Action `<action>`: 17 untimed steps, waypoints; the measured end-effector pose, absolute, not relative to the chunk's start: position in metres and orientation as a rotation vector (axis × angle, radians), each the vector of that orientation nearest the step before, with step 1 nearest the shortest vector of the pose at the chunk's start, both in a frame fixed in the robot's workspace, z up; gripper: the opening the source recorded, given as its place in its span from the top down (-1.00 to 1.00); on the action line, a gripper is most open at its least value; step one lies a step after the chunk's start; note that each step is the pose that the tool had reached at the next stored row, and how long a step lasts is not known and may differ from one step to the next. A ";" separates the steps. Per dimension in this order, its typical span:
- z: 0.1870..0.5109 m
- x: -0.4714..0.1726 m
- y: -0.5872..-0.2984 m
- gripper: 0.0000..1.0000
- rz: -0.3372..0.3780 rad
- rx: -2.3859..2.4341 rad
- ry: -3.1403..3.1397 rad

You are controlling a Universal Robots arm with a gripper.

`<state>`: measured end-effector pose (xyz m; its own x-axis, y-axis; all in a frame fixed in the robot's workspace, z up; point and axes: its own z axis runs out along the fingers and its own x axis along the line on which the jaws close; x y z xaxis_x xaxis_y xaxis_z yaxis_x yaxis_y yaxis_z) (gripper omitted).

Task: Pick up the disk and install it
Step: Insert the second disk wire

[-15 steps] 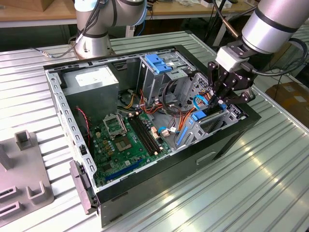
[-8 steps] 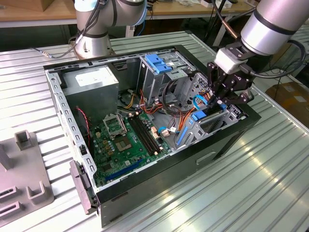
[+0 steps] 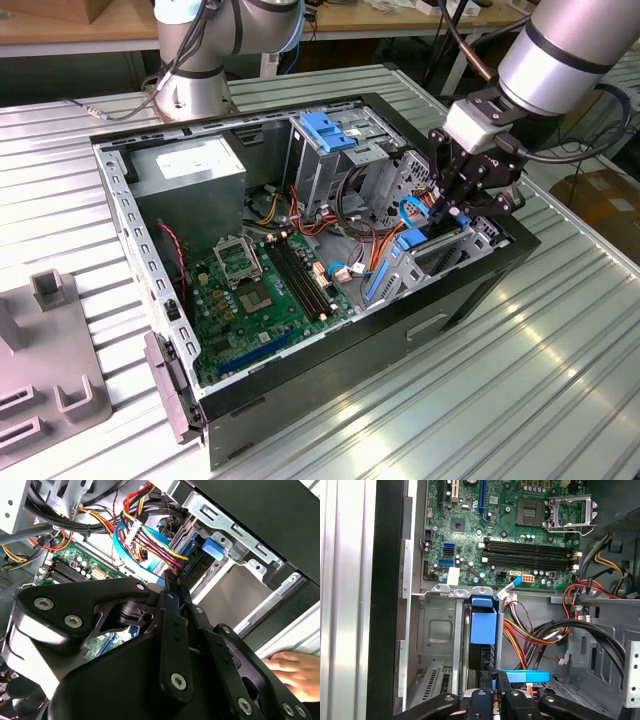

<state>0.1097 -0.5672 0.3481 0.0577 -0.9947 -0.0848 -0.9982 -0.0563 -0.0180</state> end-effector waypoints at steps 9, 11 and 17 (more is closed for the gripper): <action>0.348 0.110 -0.568 0.68 0.076 -2.231 2.108; 0.348 0.110 -0.568 0.68 0.076 -2.231 2.108; 0.347 0.110 -0.568 0.68 0.076 -2.231 2.108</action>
